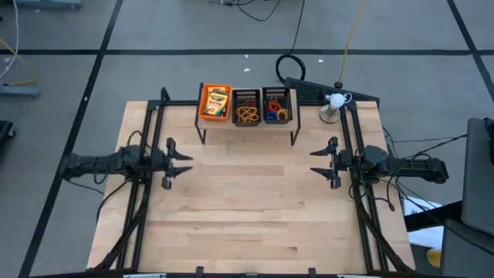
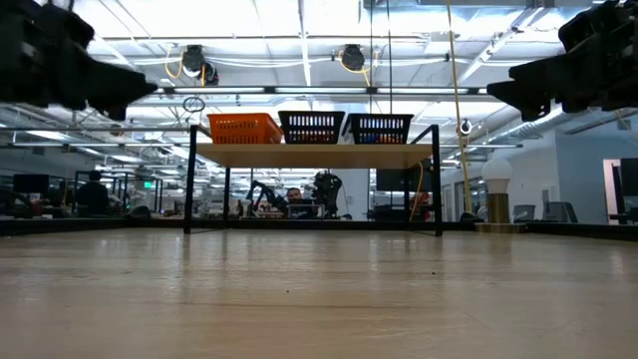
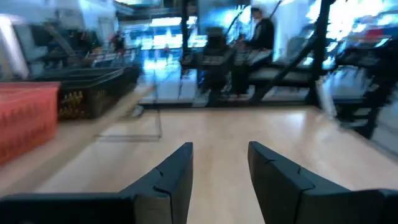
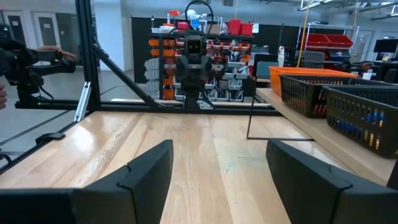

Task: Pick & Place Office Desk Supplies
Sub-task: Return to Home Position

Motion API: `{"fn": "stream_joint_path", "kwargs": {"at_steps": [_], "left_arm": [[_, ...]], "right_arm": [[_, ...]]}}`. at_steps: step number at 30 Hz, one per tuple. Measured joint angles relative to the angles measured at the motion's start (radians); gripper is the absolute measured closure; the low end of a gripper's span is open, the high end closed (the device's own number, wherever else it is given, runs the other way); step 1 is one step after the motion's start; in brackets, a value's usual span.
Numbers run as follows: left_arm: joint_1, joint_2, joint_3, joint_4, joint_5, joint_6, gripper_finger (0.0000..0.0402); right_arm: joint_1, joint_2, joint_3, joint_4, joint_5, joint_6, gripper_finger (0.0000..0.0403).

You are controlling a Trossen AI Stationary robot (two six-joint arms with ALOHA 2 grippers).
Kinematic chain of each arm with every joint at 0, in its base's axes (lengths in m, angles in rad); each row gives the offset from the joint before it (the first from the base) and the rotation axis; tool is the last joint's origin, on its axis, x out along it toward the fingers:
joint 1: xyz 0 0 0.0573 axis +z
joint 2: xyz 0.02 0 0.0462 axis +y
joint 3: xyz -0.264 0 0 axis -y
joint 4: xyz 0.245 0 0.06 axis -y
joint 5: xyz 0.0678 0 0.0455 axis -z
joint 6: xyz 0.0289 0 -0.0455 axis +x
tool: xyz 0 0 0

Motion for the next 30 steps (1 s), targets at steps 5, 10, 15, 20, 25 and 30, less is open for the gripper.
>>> {"fn": "stream_joint_path", "kwargs": {"at_steps": [5, 10, 15, 20, 25, 30], "left_arm": [[0.054, 0.004, -0.002, -0.009, 0.001, -0.003, 0.0252], [0.052, 0.004, -0.002, -0.009, -0.001, -0.021, 0.0252], [0.045, 0.043, -0.002, -0.01, -0.006, -0.002, 0.0252], [0.045, 0.068, -0.003, -0.009, -0.006, -0.001, 0.0252], [0.045, 0.072, -0.003, -0.005, -0.006, 0.001, 0.0252], [0.045, 0.072, -0.003, -0.004, -0.006, 0.001, 0.0252]], "right_arm": [[0.0, 0.001, 0.0, 0.0, 0.0, 0.0, 0.0151], [0.0, 0.001, 0.0, 0.0, 0.0, 0.0, 0.0151], [0.0, 0.001, 0.0, 0.001, 0.0, 0.0, 0.0151], [0.0, 0.001, 0.0, 0.0, 0.0, 0.0, 0.0151], [0.0, 0.001, 0.0, 0.0, 0.0, 0.0, 0.0151], [0.0, 0.001, 0.0, 0.0, 0.0, 0.0, 0.0151]]}}
